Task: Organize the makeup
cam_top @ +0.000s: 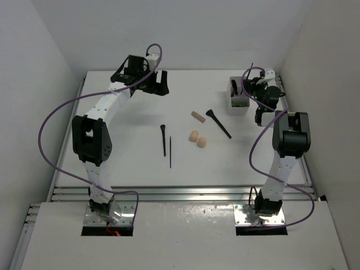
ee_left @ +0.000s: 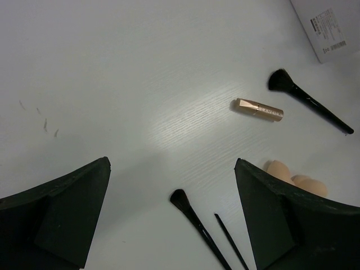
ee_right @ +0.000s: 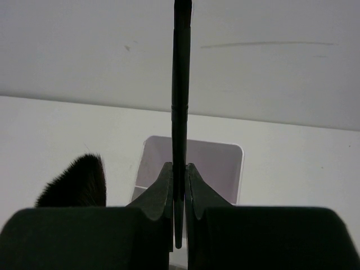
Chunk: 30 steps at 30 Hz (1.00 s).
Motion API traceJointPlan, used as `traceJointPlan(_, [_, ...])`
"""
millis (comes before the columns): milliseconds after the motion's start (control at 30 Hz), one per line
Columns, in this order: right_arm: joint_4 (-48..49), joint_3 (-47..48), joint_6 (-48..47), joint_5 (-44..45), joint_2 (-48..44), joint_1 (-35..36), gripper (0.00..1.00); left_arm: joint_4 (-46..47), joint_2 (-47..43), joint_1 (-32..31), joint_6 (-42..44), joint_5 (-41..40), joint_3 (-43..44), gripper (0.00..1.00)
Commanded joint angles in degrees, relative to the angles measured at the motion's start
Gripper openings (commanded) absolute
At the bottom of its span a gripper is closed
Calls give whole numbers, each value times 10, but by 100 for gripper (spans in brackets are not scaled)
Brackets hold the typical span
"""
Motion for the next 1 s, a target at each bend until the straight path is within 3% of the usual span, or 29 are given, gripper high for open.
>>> traceJointPlan(0, [74, -3, 8, -19, 25, -2, 0, 5, 8, 4, 4, -4, 25, 99])
traceJointPlan(300, [78, -2, 12, -17, 50, -2, 0, 5, 14, 4, 4, -4, 30, 99])
traceJointPlan(367, [80, -10, 12, -17, 43, -2, 12, 5, 14, 4, 4, -4, 30, 99])
traceJointPlan(433, [87, -21, 11, -16, 38, -2, 32, 5, 14, 4, 4, -4, 25, 99])
traceJointPlan(533, [99, -43, 11, -8, 25, -2, 43, 5, 14, 4, 4, -4, 25, 99])
traceJointPlan(800, [115, -107, -24, 33, -67, -2, 51, 5, 3, 4, 9, 1, 14, 99])
traceJointPlan(967, [42, -157, -51, 63, -169, 5, 56, 5, -7, 9, 9, 1, -4, 99])
